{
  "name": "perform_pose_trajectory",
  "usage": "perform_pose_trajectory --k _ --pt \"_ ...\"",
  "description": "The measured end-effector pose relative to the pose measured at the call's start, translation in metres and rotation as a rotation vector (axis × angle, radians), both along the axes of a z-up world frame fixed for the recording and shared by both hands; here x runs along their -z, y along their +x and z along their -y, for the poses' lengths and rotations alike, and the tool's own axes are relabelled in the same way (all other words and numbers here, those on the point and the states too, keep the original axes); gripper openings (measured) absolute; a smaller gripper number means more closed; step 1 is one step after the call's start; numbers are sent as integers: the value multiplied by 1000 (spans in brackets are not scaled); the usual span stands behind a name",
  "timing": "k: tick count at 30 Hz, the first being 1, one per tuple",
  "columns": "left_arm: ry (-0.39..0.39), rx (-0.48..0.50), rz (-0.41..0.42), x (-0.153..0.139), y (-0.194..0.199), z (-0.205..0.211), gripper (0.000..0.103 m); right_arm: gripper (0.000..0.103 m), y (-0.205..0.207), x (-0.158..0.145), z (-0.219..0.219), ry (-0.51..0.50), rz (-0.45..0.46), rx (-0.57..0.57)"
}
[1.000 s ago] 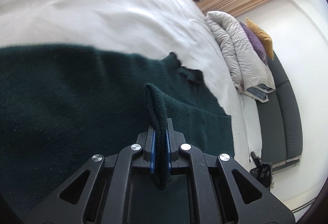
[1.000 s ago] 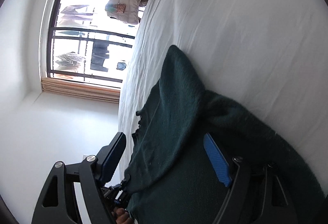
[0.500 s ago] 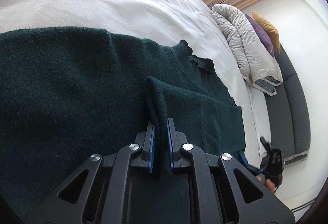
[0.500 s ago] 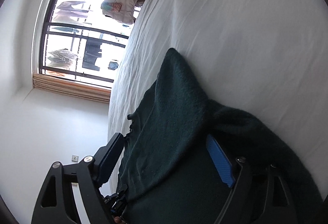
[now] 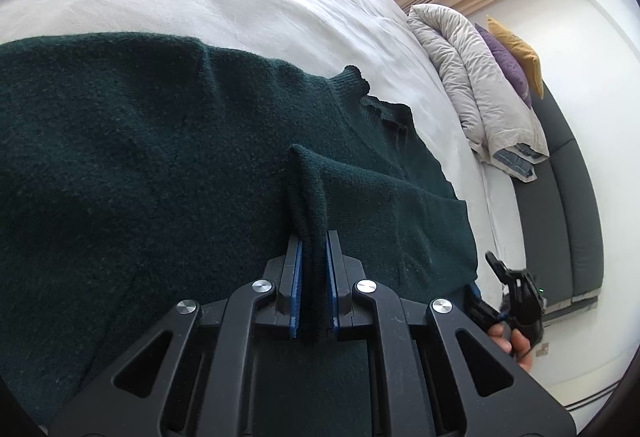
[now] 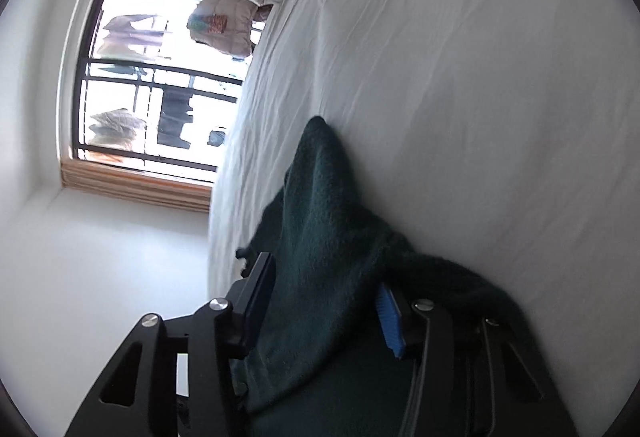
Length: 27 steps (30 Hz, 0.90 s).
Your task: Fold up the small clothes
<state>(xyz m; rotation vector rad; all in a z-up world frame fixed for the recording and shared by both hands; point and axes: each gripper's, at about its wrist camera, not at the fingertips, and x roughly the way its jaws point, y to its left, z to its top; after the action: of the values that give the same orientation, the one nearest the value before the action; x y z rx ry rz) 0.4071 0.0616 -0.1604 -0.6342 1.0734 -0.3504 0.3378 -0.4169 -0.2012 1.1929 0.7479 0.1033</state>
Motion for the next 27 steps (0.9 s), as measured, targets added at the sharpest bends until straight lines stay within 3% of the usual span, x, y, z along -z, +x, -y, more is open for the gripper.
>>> perform_pose_trajectory --k 1,3,5,8,10,12,13,15,17,18,19,21,23,25,27 --pt "9 -9 -5 -3 -2 -2 10 71 -6 -6 -6 -17 -17 -9" --pt "92 -56 19 -18 -12 -6 10 75 -19 -22 -15 -40 -27 -9" --pt "214 -89 117 -43 -24 -2 10 75 -22 -50 -23 -93 41 -42" --pt "268 -30 223 -63 -25 23 10 77 -3 -69 -39 -138 99 -109" --pt "284 19 221 -55 -14 42 10 80 21 -55 -50 -62 128 -181" --pt "330 58 175 -36 -2 56 10 79 42 -24 -50 -9 60 -184" --pt "342 80 130 -23 4 59 10 57 48 -7 -45 5 5 -162" --pt "288 76 129 -13 3 47 10 38 49 7 -29 12 -6 -116" --pt "275 70 124 -18 -5 34 10 39 34 5 -13 0 -7 -51" --pt "293 49 126 -24 -12 24 10 44 26 -2 -8 -47 -19 -25" --pt "310 9 135 -31 -25 10 10 59 17 -11 -9 -117 -34 -10" --pt "238 -64 177 -44 -57 -24 10 81 1 -36 -30 -265 -38 -4" --pt "192 -151 214 -55 -90 -60 10 86 -8 -63 -71 -375 9 -61" --pt "164 -251 241 -61 -130 -100 10 86 -8 -85 -132 -490 53 -198" --pt "130 -352 249 -61 -172 -137 10 85 -10 -107 -222 -652 130 -358"
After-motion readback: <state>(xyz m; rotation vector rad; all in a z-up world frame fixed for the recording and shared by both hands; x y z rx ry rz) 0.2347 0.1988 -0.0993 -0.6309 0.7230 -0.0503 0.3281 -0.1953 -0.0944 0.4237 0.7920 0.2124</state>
